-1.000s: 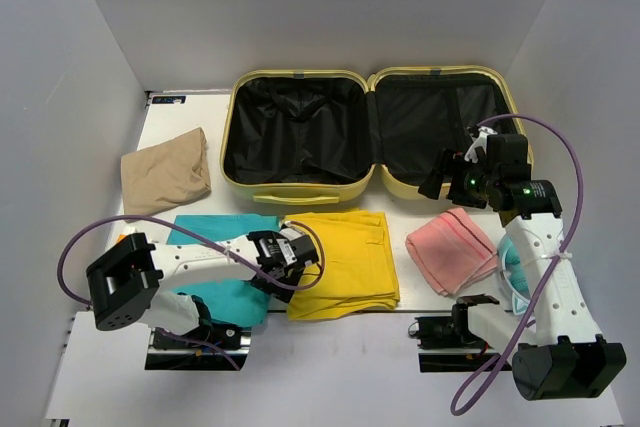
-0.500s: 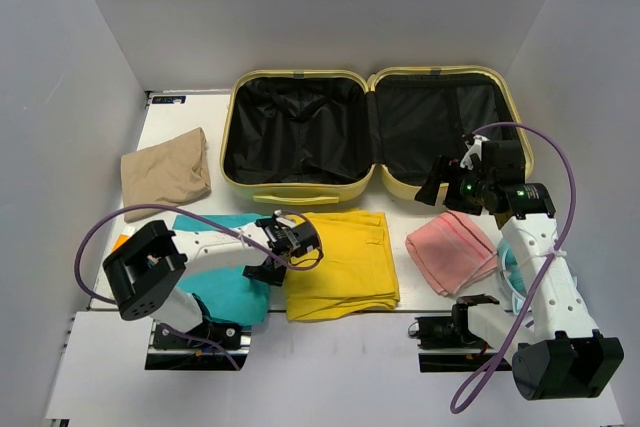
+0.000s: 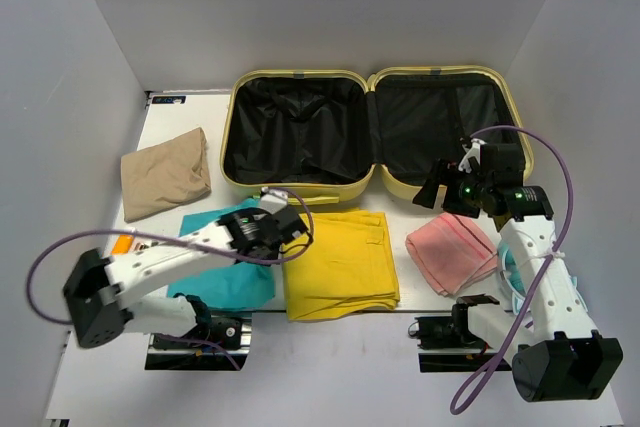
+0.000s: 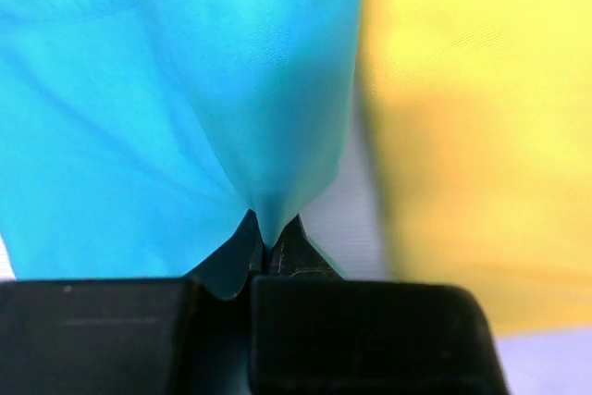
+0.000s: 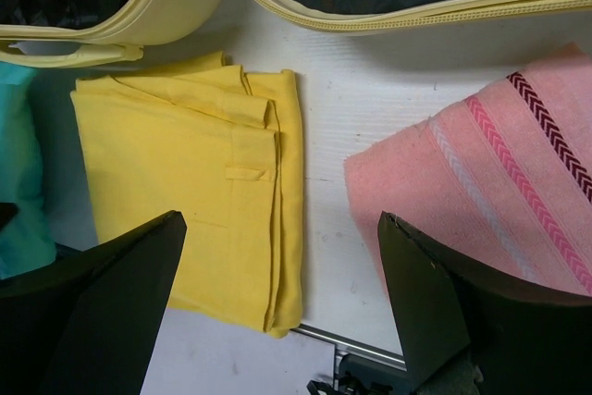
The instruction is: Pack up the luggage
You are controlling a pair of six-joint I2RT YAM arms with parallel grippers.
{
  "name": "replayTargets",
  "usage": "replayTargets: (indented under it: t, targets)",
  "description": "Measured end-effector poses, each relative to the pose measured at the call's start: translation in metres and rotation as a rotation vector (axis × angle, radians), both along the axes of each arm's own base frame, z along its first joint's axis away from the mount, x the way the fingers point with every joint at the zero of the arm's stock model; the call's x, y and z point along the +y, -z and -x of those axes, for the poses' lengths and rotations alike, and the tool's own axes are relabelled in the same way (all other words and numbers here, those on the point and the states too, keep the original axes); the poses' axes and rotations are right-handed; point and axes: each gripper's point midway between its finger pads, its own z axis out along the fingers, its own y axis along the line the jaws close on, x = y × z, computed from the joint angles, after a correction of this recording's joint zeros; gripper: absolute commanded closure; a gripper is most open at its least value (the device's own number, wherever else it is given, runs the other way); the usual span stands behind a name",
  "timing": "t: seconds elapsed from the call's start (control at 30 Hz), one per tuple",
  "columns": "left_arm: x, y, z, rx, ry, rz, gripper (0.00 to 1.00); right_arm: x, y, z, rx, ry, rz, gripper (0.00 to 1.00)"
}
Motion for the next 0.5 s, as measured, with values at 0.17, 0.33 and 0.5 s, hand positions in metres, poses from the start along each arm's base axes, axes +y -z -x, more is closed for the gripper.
replayTargets:
  t: [0.17,0.33,0.5]
  targets:
    - [-0.016,-0.065,-0.018,-0.196,0.033,0.226,1.0,0.001,0.007,0.003,0.017,-0.004,-0.004,0.1]
    - [-0.014,-0.102,-0.036,-0.325,0.034,0.259,1.0,0.002,0.006,0.003,0.015,-0.008,-0.009,0.1]
    - [-0.006,-0.127,-0.063,-0.407,-0.052,0.265,1.0,0.002,0.006,0.003,0.014,-0.008,-0.01,0.1]
